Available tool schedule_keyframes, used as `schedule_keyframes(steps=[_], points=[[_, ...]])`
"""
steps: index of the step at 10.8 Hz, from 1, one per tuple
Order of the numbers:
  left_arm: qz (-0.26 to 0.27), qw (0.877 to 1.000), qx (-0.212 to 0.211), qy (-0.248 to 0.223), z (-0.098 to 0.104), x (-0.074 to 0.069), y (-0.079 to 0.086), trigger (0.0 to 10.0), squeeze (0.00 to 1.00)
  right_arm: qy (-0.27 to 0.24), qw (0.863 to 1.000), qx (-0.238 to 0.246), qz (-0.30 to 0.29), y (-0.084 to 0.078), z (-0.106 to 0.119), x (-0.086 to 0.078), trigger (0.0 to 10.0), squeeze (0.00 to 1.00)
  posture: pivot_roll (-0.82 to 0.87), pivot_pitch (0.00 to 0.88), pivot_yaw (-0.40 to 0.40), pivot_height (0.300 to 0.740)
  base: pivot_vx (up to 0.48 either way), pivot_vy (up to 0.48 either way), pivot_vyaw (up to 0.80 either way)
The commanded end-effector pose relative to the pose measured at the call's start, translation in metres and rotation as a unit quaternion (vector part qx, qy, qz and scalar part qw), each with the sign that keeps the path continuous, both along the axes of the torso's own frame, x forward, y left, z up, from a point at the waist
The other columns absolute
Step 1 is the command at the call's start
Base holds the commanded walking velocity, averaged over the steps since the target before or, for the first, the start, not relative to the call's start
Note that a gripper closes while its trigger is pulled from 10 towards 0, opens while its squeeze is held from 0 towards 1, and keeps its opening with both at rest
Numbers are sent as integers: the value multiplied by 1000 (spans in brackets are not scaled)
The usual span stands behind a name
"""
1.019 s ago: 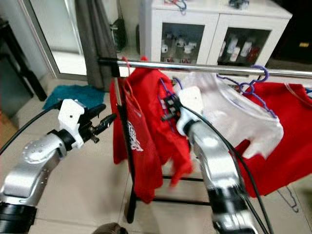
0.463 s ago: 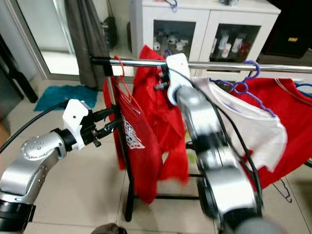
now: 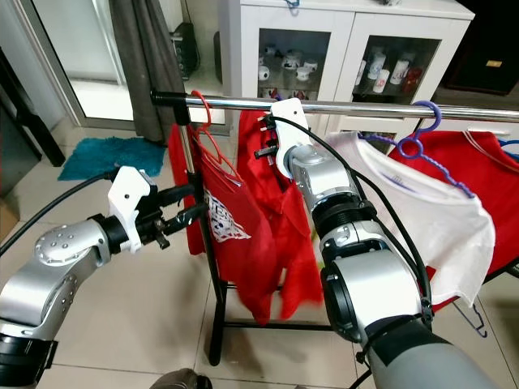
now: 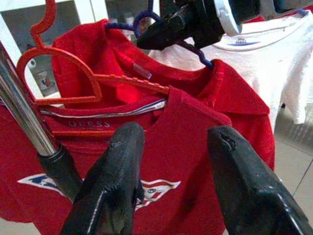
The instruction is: Hang hanger
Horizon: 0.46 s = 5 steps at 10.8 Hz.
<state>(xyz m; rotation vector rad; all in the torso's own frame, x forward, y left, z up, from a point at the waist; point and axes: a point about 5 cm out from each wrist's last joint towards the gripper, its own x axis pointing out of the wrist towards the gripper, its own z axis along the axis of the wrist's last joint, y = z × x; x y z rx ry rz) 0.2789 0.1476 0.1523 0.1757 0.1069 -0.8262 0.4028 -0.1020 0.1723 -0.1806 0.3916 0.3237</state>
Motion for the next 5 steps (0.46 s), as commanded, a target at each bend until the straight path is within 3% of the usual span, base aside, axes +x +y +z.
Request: schedule_keyframes(steps=[1,2,3,4,5], points=[[1,1000,-1,10,-2,-1,-2,10000,0,16,1000,2,14,0,-11,-3,10000,0,94,0,13,740,0,0,0],[24,1000,-8,13,-3,2,0,10000,0,-25,999,43,23,1,-1,0,10000,1000,92,0,15,740,0,0,0],[38,999,-22,26,-6,1,0,10000,0,-92,991,87,39,-2,15,1,10000,1000,91,0,17,740,0,0,0],[61,997,-43,7,-4,2,0,10000,0,-120,981,131,79,-7,22,-5,10000,1000,86,0,22,740,0,0,0],[127,988,-82,-11,-2,7,7,10000,0,-129,966,170,148,-12,20,-23,10000,1000,81,0,25,740,0,0,0]])
